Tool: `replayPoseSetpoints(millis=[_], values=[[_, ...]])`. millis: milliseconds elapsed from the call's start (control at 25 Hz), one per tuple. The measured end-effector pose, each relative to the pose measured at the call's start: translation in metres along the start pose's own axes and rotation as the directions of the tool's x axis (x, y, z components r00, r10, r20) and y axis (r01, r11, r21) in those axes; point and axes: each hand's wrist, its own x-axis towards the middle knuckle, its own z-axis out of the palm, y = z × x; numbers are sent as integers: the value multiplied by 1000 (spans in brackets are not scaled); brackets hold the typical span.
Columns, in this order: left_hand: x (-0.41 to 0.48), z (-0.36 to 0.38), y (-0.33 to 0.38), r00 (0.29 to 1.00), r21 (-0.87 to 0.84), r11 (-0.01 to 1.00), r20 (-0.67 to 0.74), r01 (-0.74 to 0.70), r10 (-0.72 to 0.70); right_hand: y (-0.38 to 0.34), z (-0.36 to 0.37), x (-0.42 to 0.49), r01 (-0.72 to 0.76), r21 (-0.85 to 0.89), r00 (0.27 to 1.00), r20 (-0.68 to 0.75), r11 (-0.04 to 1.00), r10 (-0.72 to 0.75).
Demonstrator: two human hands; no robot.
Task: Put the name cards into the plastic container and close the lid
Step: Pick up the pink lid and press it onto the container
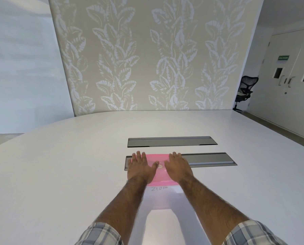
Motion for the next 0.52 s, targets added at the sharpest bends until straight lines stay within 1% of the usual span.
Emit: replayPoseSetpoints(millis=[80,160,320,520], values=[[1,0,0,1000,-3,1000,10,-2,2,-1,3,-1,-14,2,996,93,1000,14],[1,-1,0,1000,-6,1000,13,-5,5,0,3,-2,-22,0,990,137,1000,22],[1,0,-1,1000,-16,1000,12,-3,3,-1,2,-3,-17,-14,985,171,1000,19],[2,-1,-3,1000,-33,999,22,-17,18,-2,1,-4,-13,-25,986,166,1000,17]])
